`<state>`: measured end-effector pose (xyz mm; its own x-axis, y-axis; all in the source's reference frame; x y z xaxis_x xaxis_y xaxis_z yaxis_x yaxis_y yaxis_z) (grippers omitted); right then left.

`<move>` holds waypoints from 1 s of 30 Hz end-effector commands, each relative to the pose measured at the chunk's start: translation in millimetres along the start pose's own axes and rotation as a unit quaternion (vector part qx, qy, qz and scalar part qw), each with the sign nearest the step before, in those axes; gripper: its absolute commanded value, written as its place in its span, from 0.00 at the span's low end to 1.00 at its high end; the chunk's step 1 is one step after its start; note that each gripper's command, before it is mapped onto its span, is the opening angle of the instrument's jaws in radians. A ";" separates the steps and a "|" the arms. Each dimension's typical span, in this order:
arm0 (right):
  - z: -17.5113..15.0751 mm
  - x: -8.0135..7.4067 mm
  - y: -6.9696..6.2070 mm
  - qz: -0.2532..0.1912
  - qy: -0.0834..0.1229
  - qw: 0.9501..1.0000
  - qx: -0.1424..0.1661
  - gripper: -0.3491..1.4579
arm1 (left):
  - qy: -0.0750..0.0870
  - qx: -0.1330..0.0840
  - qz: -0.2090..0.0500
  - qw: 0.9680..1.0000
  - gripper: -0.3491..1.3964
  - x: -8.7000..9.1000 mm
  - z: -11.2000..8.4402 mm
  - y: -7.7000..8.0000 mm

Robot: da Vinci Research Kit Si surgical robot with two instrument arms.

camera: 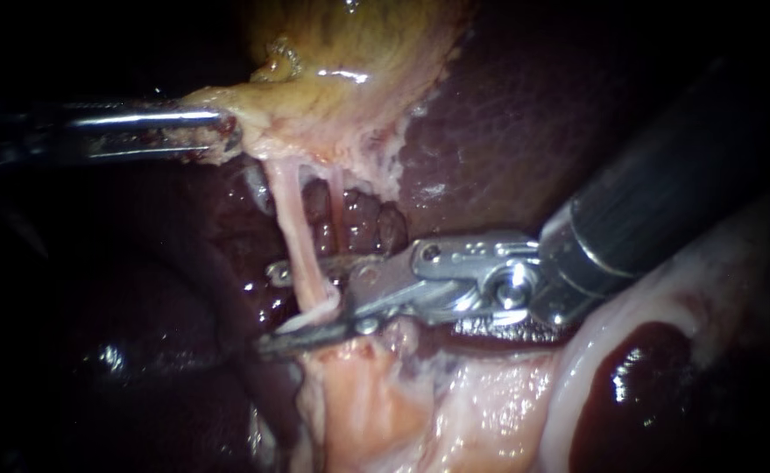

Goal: Clipping first clip left tube

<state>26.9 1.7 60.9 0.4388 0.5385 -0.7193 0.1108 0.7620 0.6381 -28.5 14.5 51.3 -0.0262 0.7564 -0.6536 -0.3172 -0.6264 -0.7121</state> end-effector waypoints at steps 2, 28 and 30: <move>0.0 0.3 -0.5 0.002 0.006 1.000 0.005 0.47 | 0.000 0.000 0.000 1.000 0.00 0.0 0.0 0.0; 1.2 4.0 -6.4 0.032 0.033 0.997 0.057 0.41 | 0.000 0.000 0.000 1.000 0.00 0.0 0.0 0.0; 1.2 4.0 -6.3 0.038 0.033 0.997 0.057 0.39 | 0.000 0.000 0.000 1.000 0.00 0.0 0.0 0.0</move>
<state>29.0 -1.4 54.2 0.3906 0.6204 -0.6801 0.1815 0.6724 0.7176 -28.5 14.5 51.3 -0.0268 0.7565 -0.6535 -0.3159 -0.6266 -0.7124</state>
